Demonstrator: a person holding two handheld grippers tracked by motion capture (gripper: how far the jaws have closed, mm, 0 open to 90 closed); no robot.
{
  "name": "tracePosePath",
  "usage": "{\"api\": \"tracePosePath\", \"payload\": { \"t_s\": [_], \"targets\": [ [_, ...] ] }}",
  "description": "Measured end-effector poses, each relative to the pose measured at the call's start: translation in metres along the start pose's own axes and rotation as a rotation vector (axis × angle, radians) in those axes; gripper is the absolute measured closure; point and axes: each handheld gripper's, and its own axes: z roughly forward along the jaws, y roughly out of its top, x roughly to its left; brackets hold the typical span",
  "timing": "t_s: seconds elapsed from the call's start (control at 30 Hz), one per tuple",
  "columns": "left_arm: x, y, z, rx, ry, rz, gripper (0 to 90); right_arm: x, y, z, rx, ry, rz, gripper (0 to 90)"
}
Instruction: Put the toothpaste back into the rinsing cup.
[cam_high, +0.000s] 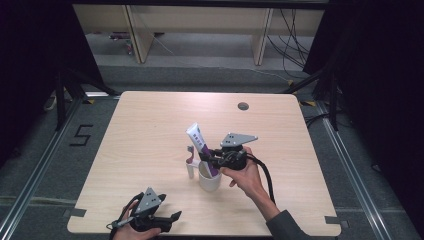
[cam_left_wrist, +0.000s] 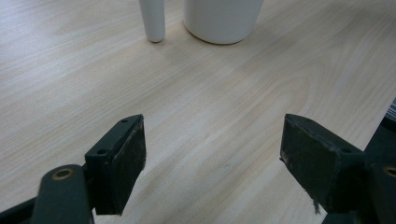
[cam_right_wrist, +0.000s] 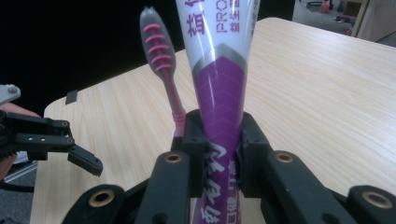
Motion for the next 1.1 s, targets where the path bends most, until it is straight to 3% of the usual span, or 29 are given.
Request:
{"api": "tracePosePath", "payload": {
  "t_s": [0.13,0.17,0.2,0.23,0.27,0.3,0.33,0.4,0.43,0.47,0.5,0.53,0.57,0.73,0.8,0.83,0.93,0.97,1.03,1.07,1.1],
  "targets": [
    [-0.002,0.000,0.001,-0.027,-0.010,-0.023,22.1,0.001,-0.002,0.003,0.012,0.008,-0.002,77.1],
    [0.000,0.000,0.000,-0.009,-0.004,-0.006,22.1,0.000,-0.003,0.003,0.012,0.005,-0.015,77.1],
    [-0.002,0.000,0.001,-0.017,-0.008,-0.021,22.1,0.000,-0.003,0.003,0.022,-0.008,-0.022,77.1],
    [-0.001,0.000,-0.001,-0.003,-0.008,-0.004,22.1,0.002,-0.004,0.004,0.026,-0.007,0.006,77.1],
    [-0.002,0.000,0.000,-0.012,-0.009,-0.014,22.1,0.000,-0.004,0.005,0.023,-0.002,-0.039,77.1],
    [-0.002,0.000,0.001,-0.022,-0.007,-0.025,22.1,0.002,-0.005,0.005,0.024,-0.005,-0.017,77.0],
    [-0.002,0.000,0.001,-0.027,-0.010,-0.024,22.1,0.001,-0.005,0.006,0.031,0.012,-0.022,77.0],
    [-0.001,0.000,-0.001,-0.003,-0.006,-0.002,22.1,0.001,-0.006,0.006,0.031,-0.010,-0.039,77.0],
    [-0.001,0.000,-0.001,-0.003,-0.007,-0.004,22.1,0.001,-0.007,0.007,0.029,-0.005,-0.040,77.0],
    [-0.001,0.000,-0.001,-0.003,-0.007,-0.004,22.1,0.003,-0.007,0.007,0.041,0.010,-0.011,77.0],
    [-0.002,0.000,0.001,-0.027,-0.011,-0.024,22.1,0.003,-0.008,0.007,0.039,0.011,-0.011,77.0],
    [-0.002,0.000,0.001,-0.024,-0.009,-0.022,22.1,0.001,-0.008,0.007,0.036,0.011,-0.039,76.9],
    [-0.001,0.000,0.000,-0.004,-0.009,-0.004,22.1,0.001,-0.008,0.006,0.044,0.003,-0.034,76.9],
    [-0.002,0.000,0.001,-0.021,-0.009,-0.022,22.1,0.001,-0.009,0.006,0.037,0.001,-0.060,76.9],
    [-0.001,0.000,-0.001,0.000,-0.007,-0.002,22.1,0.003,-0.009,0.004,0.061,-0.002,-0.025,76.8],
    [-0.002,0.000,0.001,-0.024,-0.010,-0.023,22.1,0.002,-0.009,0.004,0.053,-0.005,-0.059,76.9],
    [-0.001,0.000,0.000,0.000,-0.010,-0.003,22.1,0.003,-0.010,0.004,0.056,0.009,-0.057,76.8],
    [-0.001,0.000,0.000,-0.003,-0.014,-0.005,22.1,0.005,-0.010,0.002,0.074,-0.002,-0.036,76.8],
    [-0.002,0.000,0.002,-0.023,-0.010,-0.023,22.1,0.004,-0.010,0.003,0.069,-0.005,-0.081,76.8],
    [-0.001,0.000,0.001,-0.008,-0.008,-0.005,22.1,0.007,-0.011,0.002,0.079,-0.007,-0.045,76.8],
    [-0.001,0.000,0.000,-0.004,-0.009,-0.002,22.1,0.006,-0.012,0.002,0.075,-0.007,-0.057,76.8]
  ]
}}
